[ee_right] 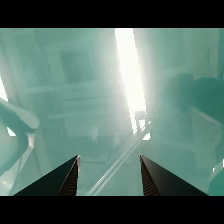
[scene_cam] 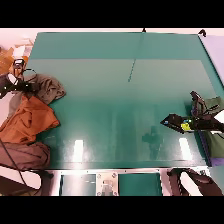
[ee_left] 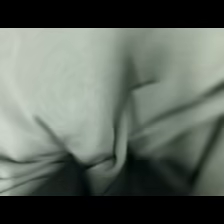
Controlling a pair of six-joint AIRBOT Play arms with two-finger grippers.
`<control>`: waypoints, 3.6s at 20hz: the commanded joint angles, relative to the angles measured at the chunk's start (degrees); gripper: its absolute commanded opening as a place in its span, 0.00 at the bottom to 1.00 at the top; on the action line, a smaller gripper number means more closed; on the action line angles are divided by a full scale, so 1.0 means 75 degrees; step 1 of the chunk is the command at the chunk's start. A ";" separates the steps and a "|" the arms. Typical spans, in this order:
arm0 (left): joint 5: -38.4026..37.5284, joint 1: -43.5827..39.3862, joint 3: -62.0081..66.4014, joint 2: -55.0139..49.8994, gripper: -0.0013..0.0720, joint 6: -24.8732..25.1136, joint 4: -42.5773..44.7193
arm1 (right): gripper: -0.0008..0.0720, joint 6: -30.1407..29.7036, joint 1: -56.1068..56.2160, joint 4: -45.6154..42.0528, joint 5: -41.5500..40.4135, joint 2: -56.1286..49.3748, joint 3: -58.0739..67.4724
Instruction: Fold the shirts.
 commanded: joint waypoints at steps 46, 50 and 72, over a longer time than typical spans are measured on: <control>-0.3754 -0.3675 0.1824 -0.0230 0.88 -0.0029 -0.4832 | 0.03 -0.1757 0.2678 0.3136 -0.1454 -0.3896 0.0866; -0.3888 -0.3675 0.1821 -0.0230 0.88 0.0154 -0.4838 | 0.03 -0.1682 0.0799 0.1781 0.0245 -0.3369 0.1859; -0.4776 -0.4412 0.2623 -0.0994 0.84 0.0565 -0.4765 | 0.03 -0.1856 -0.1699 0.1271 0.0857 -0.3605 0.2873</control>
